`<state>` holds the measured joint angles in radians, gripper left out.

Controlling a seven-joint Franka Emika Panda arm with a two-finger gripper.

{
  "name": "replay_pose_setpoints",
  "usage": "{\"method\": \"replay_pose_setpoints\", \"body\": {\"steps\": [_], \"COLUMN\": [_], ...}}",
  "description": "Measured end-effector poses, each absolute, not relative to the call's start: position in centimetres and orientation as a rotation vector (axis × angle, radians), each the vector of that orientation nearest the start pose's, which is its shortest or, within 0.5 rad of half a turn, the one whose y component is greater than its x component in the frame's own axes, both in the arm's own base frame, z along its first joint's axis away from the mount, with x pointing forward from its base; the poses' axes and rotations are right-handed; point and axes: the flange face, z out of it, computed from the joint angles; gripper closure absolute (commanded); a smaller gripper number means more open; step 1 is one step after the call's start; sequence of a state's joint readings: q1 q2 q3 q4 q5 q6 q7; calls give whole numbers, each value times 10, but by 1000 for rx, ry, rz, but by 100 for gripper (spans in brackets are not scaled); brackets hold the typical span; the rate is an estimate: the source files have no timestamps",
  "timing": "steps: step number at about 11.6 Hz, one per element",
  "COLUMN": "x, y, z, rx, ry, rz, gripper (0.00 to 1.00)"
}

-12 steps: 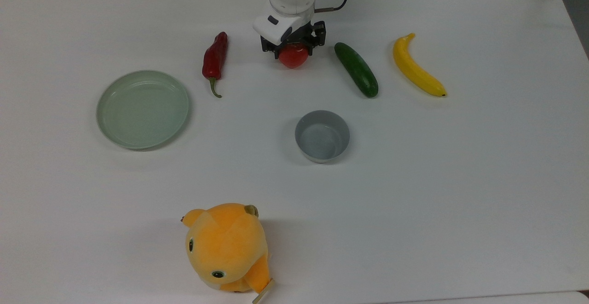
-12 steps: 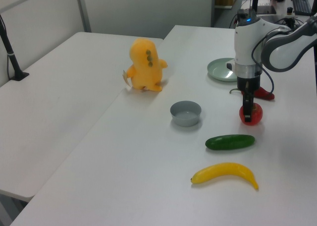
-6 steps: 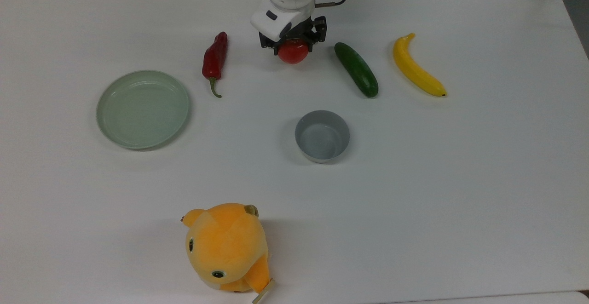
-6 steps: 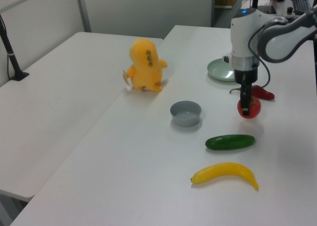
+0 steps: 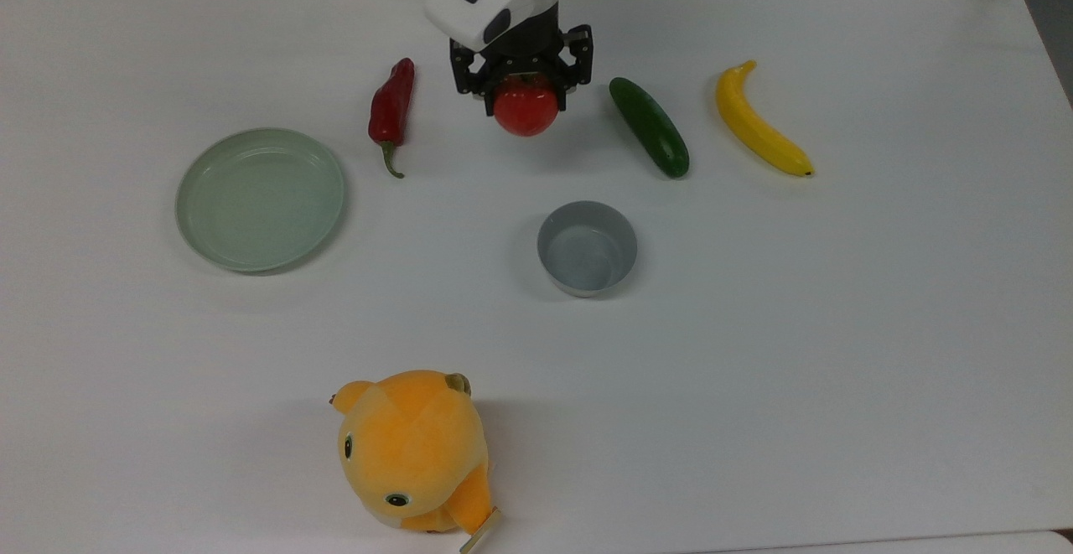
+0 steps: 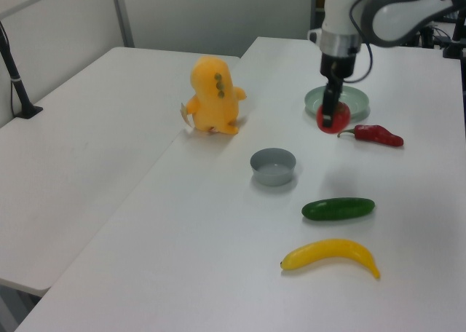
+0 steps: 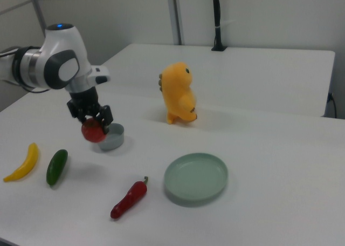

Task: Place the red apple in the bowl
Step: 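Lift the red apple and carry it over the grey bowl, then lower the apple into the grey bowl and open the gripper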

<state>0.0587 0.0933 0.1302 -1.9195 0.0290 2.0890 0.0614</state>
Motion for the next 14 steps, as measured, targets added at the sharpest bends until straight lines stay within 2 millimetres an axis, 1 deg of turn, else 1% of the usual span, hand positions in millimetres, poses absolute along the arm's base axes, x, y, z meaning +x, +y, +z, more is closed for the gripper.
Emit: {"method": "replay_pose_setpoints", "body": {"steps": [1, 2, 5, 7, 9, 10, 12, 14], "x": [597, 619, 664, 688, 698, 699, 697, 696], "y": [105, 103, 106, 112, 119, 126, 144, 153], "z": [457, 458, 440, 423, 400, 393, 392, 392], "rx": [-3080, -3071, -3047, -3034, -3029, -3026, -3022, -3019], "ry": [-154, -139, -73, -7, 14, 4, -22, -30], "rz": [-145, -171, -186, -182, -146, -134, -129, -137], "gripper": [78, 78, 78, 78, 78, 78, 78, 76]}}
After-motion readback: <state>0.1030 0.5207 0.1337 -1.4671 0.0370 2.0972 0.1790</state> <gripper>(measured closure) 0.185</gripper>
